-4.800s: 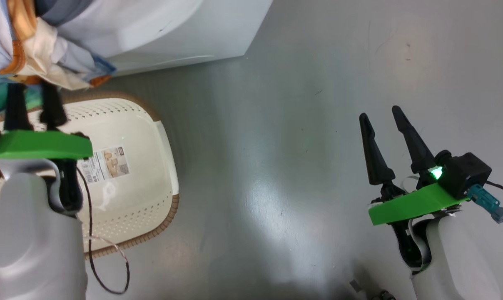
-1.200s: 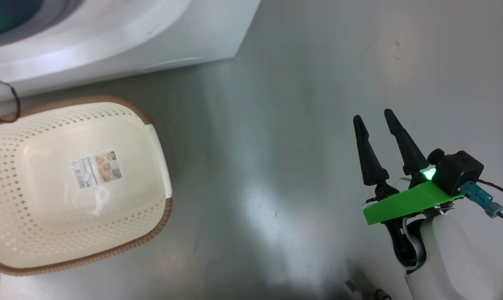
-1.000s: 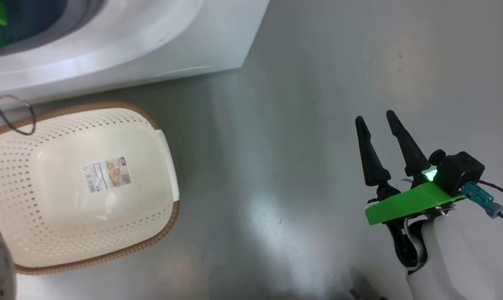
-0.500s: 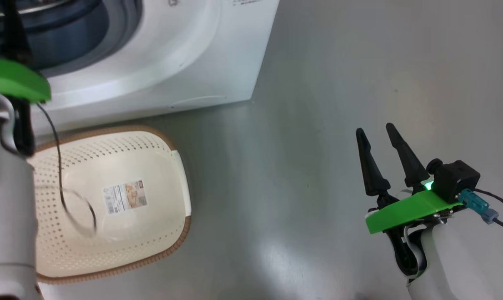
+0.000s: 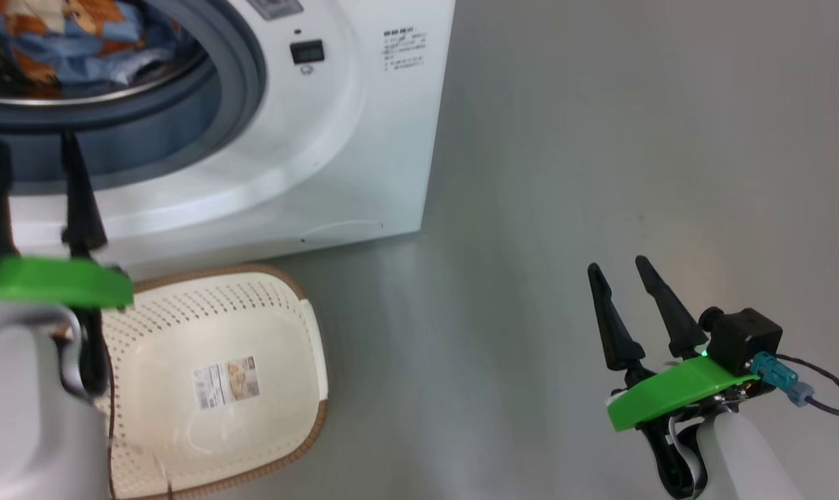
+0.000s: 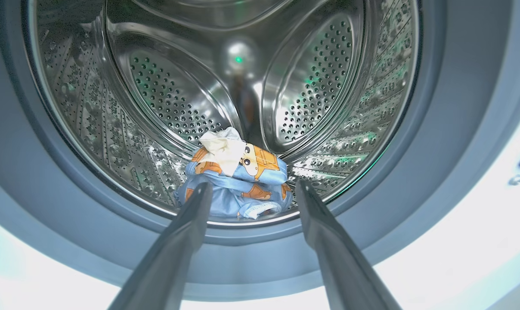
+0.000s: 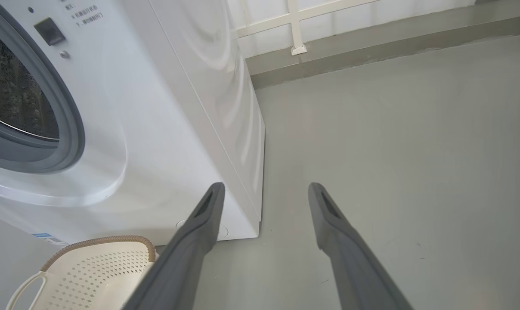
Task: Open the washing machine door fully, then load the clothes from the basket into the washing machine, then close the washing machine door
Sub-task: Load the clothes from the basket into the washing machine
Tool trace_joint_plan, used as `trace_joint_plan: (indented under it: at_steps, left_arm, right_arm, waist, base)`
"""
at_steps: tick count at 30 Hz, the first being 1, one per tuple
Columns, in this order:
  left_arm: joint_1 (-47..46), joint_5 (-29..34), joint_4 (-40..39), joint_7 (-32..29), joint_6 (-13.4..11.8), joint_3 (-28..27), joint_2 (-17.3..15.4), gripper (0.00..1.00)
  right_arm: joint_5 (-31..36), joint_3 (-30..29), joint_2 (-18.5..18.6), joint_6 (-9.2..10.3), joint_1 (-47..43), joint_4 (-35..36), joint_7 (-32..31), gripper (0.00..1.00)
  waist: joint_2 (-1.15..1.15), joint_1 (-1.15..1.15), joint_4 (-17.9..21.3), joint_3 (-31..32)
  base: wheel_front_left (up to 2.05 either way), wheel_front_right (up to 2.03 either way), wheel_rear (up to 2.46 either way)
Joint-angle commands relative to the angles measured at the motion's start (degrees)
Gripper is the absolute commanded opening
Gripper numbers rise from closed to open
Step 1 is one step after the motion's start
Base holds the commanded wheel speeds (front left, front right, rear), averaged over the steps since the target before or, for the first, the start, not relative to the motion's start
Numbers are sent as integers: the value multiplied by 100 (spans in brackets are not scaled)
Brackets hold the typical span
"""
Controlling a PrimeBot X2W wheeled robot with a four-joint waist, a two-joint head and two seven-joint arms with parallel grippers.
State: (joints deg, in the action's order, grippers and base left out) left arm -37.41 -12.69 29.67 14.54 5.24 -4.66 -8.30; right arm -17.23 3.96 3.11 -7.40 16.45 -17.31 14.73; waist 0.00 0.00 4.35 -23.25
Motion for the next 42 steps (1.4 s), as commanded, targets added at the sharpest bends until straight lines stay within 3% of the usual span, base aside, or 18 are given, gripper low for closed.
trace_joint_plan:
  at_steps: [1,17,42]
  left_arm:
    - [270,38,-300,45,-51,-202,-147,100]
    - [2772,333,-2126,46,-181,-682,424,100]
    - [4783,131,-2909,46,-609,-173,541,100]
  right_arm:
    - [31,136,-24,-9,-134,90,27,100]
    - [295,59,-24,-9,-570,51,27,100]
    - [630,2,-24,-9,-917,263,27,100]
  waist:
    - [0,0,18,283]
    - [0,0,-13,1367]
    - [0,0,-84,2220]
  base:
    - [0,0,0]
    - [0,0,0]
    - [0,0,0]
